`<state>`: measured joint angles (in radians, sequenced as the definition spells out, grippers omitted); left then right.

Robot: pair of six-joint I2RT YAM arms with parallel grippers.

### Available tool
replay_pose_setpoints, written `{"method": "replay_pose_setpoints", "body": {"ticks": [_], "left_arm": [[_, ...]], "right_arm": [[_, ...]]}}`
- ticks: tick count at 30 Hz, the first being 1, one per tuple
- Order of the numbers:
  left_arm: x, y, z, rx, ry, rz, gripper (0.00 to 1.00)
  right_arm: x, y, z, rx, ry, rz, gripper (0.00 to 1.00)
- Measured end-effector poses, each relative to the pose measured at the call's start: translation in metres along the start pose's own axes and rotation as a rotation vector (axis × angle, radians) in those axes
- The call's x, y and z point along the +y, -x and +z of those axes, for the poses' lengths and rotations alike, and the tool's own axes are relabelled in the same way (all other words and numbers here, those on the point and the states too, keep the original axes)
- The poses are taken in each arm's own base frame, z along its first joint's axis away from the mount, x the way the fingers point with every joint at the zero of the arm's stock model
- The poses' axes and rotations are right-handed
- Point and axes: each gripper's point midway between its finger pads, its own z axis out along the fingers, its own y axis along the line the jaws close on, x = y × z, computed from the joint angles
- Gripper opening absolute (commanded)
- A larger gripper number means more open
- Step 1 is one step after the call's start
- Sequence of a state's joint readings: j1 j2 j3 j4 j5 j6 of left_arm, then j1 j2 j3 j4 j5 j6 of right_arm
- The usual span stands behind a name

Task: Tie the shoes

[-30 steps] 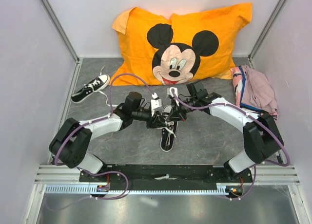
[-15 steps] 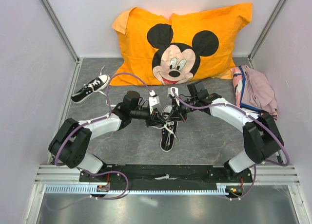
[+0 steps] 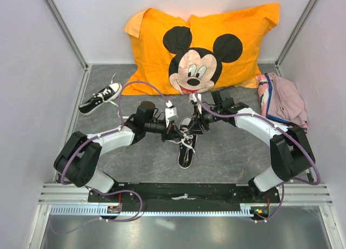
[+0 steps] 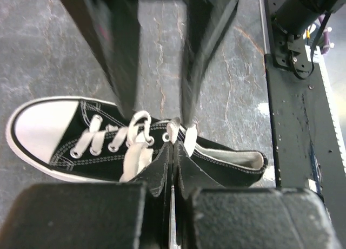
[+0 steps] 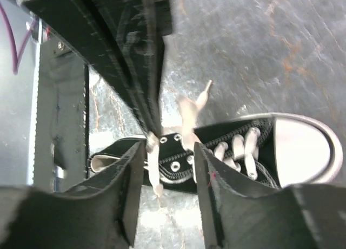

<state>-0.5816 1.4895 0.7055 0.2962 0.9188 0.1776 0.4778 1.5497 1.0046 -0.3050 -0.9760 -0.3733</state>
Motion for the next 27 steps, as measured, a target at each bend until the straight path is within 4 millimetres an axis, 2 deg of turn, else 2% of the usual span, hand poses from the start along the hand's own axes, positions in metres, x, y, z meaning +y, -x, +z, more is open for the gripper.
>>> {"method": "replay_pose_setpoints", "body": {"ticks": [7, 20, 27], "left_arm": [[-0.003, -0.013, -0.002, 0.05, -0.007, -0.03, 0.02], [0.007, -0.013, 0.003, 0.091, 0.008, -0.036, 0.02], [0.009, -0.017, 0.006, 0.116, 0.016, -0.043, 0.02]], "right_arm": [[-0.022, -0.003, -0.021, -0.025, -0.081, 0.118, 0.45], [-0.048, -0.045, -0.009, 0.078, -0.172, 0.308, 0.45], [-0.05, -0.049, -0.007, 0.089, -0.177, 0.326, 0.45]]}}
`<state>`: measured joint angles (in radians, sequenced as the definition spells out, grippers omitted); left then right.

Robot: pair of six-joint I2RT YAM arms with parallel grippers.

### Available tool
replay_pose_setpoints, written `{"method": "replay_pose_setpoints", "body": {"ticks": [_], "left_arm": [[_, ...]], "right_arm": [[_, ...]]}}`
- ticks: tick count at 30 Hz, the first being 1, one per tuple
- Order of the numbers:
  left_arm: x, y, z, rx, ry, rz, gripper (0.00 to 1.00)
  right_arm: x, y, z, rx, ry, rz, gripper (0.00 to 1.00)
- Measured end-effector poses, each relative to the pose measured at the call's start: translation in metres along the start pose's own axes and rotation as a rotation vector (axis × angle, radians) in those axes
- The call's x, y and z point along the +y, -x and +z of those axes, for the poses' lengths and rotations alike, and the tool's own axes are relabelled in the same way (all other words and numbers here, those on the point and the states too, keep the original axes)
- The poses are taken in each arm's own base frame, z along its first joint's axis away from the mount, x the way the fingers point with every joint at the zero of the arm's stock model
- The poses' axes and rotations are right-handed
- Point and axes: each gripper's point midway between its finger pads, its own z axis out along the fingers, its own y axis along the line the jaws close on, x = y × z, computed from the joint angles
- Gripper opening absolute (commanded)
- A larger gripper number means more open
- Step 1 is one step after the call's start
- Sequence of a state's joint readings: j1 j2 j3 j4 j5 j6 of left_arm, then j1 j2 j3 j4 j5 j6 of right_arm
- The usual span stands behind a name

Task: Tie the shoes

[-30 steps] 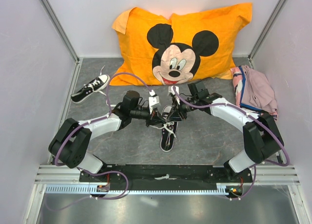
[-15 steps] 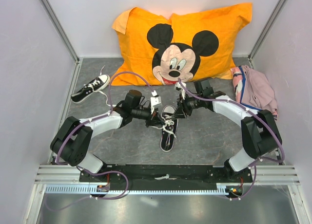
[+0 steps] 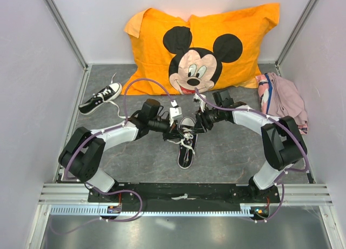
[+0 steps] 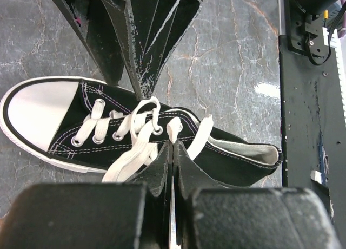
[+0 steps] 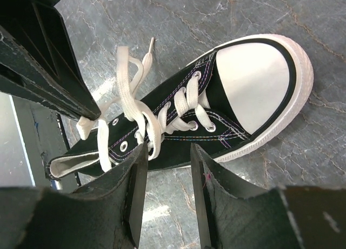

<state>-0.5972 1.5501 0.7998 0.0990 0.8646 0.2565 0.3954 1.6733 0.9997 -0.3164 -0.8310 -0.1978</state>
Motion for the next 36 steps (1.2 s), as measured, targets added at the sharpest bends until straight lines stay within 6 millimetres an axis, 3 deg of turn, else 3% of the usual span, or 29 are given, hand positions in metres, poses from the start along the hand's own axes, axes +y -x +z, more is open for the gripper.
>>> {"method": "replay_pose_setpoints", "body": {"ticks": [7, 10, 11, 13, 36], "left_arm": [[0.004, -0.003, 0.003, 0.019, 0.013, -0.005, 0.02], [0.005, -0.004, 0.004, 0.028, 0.014, -0.012, 0.02], [0.006, -0.005, 0.005, 0.031, 0.015, -0.014, 0.01], [0.006, -0.006, 0.004, 0.038, 0.015, -0.019, 0.02], [0.017, -0.017, 0.016, 0.131, 0.047, -0.067, 0.01]], "right_arm": [[0.002, -0.007, 0.007, 0.024, 0.014, 0.011, 0.42], [0.003, -0.01, 0.01, 0.035, 0.02, 0.014, 0.26], [0.004, -0.01, 0.01, 0.037, 0.022, 0.014, 0.13], [0.005, -0.01, 0.011, 0.038, 0.024, 0.007, 0.01], [0.022, 0.009, -0.001, -0.027, 0.045, -0.011, 0.0]]}}
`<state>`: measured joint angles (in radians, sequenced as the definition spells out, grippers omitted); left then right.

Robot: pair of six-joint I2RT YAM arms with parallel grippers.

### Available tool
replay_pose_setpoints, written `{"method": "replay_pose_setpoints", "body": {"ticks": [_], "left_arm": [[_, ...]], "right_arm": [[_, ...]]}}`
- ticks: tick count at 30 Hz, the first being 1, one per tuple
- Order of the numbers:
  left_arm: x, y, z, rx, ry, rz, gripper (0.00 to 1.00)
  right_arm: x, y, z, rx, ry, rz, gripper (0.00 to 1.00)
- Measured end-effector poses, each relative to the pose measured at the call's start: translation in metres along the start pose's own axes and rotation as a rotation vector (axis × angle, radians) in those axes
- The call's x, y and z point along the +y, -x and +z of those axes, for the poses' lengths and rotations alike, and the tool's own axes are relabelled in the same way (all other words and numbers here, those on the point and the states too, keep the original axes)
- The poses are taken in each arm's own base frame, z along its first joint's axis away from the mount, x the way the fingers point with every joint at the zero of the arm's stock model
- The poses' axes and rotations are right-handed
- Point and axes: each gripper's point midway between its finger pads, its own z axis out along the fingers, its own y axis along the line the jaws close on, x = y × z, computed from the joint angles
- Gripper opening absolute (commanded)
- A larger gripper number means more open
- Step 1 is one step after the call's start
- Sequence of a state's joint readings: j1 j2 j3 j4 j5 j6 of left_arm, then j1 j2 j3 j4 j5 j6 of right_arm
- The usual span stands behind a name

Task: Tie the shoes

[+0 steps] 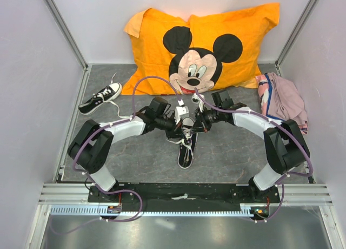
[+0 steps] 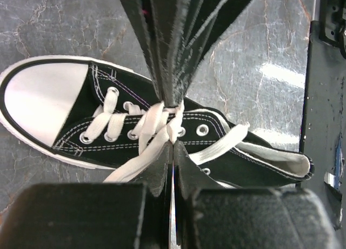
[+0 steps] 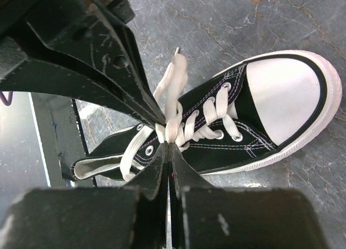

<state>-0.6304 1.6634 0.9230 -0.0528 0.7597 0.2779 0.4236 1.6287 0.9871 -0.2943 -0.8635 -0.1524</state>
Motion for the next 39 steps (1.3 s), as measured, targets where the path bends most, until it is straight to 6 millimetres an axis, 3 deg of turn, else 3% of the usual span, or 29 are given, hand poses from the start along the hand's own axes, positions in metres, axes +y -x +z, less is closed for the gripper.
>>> {"method": "replay_pose_setpoints", "body": {"ticks": [30, 39], "left_arm": [[0.003, 0.014, 0.012, -0.002, 0.02, -0.071, 0.02], [0.008, 0.021, 0.014, -0.037, 0.038, -0.055, 0.02]], "right_arm": [[0.004, -0.007, 0.001, 0.001, 0.022, 0.013, 0.01], [0.004, -0.007, 0.0, -0.001, 0.029, 0.021, 0.3]]}}
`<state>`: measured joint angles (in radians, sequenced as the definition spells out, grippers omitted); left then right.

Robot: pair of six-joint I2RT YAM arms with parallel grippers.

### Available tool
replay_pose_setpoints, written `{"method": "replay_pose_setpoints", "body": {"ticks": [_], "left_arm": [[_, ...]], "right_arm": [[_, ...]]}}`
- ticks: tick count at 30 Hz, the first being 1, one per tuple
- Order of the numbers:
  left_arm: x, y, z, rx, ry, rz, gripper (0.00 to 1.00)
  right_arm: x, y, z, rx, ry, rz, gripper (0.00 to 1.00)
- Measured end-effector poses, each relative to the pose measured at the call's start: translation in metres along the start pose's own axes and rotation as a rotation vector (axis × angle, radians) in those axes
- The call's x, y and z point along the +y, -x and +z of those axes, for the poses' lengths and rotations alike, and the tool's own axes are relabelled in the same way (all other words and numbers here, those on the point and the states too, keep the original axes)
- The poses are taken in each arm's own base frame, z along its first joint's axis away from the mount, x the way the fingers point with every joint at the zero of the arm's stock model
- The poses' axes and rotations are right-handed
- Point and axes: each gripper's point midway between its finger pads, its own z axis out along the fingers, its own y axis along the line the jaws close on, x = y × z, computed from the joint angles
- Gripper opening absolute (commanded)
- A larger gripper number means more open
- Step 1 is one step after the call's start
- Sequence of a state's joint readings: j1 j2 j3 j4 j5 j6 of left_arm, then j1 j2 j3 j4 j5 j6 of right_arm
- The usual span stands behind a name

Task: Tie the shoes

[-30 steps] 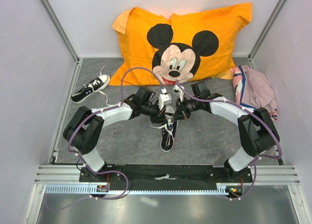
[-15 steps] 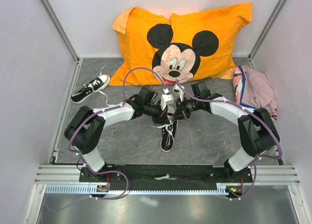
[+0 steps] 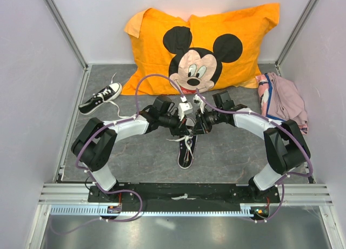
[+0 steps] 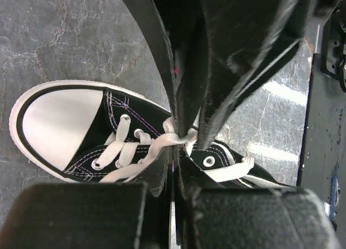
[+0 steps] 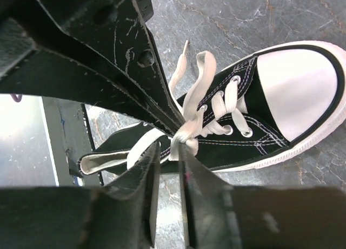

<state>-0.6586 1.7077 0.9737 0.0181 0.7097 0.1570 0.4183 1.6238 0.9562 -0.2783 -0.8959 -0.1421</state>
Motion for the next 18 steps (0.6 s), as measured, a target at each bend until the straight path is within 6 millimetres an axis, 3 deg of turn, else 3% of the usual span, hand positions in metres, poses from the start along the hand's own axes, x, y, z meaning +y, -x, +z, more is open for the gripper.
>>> {"method": "replay_pose_setpoints", "body": {"ticks": [4, 11, 15, 18], "left_arm": [[0.0, -0.001, 0.001, -0.005, 0.001, 0.005, 0.02], [0.001, -0.001, 0.001, -0.015, 0.003, 0.013, 0.02], [0.001, -0.002, 0.002, -0.015, 0.002, 0.014, 0.02], [0.001, -0.002, 0.002, -0.015, 0.002, 0.014, 0.02]], "right_arm": [[-0.004, 0.003, -0.007, -0.02, 0.005, 0.028, 0.39], [-0.022, 0.017, -0.028, -0.081, -0.031, 0.087, 0.34], [-0.025, 0.015, -0.025, -0.074, -0.031, 0.121, 0.33], [-0.028, 0.007, -0.02, -0.054, -0.025, 0.162, 0.39]]}}
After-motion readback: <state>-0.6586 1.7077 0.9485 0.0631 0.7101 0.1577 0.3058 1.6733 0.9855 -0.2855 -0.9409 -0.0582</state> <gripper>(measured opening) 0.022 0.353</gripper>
